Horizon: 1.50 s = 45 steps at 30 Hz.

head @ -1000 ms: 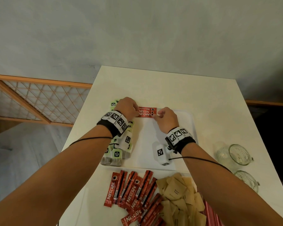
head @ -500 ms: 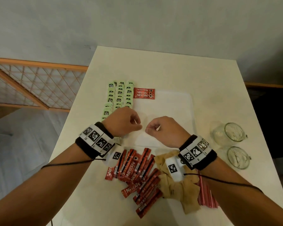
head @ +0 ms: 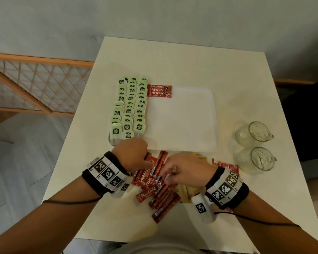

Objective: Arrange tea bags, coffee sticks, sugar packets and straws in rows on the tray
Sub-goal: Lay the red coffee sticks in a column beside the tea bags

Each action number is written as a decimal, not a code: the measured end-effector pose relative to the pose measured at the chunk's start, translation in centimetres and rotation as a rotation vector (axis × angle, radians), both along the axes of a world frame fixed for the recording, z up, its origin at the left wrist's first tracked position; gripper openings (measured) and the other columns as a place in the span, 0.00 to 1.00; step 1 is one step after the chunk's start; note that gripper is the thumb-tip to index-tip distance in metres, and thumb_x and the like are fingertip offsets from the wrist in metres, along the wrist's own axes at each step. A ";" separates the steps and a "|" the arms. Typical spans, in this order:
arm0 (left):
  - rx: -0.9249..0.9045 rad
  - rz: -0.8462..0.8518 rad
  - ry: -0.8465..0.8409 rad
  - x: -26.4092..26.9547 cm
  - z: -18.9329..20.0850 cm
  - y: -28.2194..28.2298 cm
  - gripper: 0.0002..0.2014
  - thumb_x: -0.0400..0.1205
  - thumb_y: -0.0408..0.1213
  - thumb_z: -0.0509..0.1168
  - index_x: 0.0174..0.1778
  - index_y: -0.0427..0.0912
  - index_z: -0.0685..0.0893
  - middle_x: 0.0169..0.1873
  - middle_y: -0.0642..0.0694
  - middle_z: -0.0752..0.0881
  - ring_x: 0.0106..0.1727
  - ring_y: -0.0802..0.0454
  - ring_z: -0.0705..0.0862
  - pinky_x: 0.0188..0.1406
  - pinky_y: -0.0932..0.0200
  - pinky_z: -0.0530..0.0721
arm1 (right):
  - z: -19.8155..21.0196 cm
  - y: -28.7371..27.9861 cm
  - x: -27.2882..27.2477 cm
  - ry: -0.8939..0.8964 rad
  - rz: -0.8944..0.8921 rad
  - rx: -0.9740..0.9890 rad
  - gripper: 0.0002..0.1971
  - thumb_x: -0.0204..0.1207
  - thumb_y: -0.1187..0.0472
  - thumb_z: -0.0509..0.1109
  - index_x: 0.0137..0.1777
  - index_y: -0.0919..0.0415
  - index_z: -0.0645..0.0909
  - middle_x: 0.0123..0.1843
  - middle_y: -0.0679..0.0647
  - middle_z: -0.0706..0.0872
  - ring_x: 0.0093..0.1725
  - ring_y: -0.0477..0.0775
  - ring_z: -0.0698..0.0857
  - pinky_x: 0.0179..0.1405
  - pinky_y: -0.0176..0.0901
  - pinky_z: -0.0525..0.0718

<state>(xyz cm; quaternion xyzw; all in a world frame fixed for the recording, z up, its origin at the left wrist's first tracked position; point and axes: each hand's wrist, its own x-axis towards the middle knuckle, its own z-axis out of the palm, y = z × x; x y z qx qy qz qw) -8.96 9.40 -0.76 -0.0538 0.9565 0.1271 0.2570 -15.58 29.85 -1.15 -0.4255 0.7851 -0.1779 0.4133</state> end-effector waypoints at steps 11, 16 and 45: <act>0.166 0.081 0.036 1.6 -1.8 0.9 0.14 0.75 0.44 0.73 0.49 0.47 0.75 0.43 0.51 0.82 0.43 0.54 0.78 0.32 0.61 0.69 | -1.2 0.6 1.2 0.095 0.099 0.025 0.14 0.78 0.50 0.76 0.64 0.43 0.89 0.64 0.40 0.83 0.63 0.44 0.81 0.67 0.46 0.80; 0.282 0.108 0.000 1.5 -0.3 1.1 0.08 0.78 0.43 0.71 0.47 0.43 0.87 0.40 0.51 0.88 0.41 0.54 0.86 0.36 0.59 0.82 | -1.2 0.7 1.1 0.140 0.118 -0.035 0.10 0.81 0.54 0.74 0.59 0.47 0.91 0.57 0.35 0.81 0.54 0.37 0.78 0.57 0.33 0.76; 0.293 0.134 -0.013 0.6 2.2 1.9 0.08 0.87 0.35 0.53 0.52 0.44 0.77 0.46 0.48 0.83 0.40 0.54 0.80 0.35 0.58 0.75 | -1.4 -0.8 -0.6 0.209 -0.006 0.013 0.20 0.81 0.49 0.73 0.73 0.42 0.81 0.51 0.41 0.79 0.50 0.45 0.79 0.48 0.46 0.79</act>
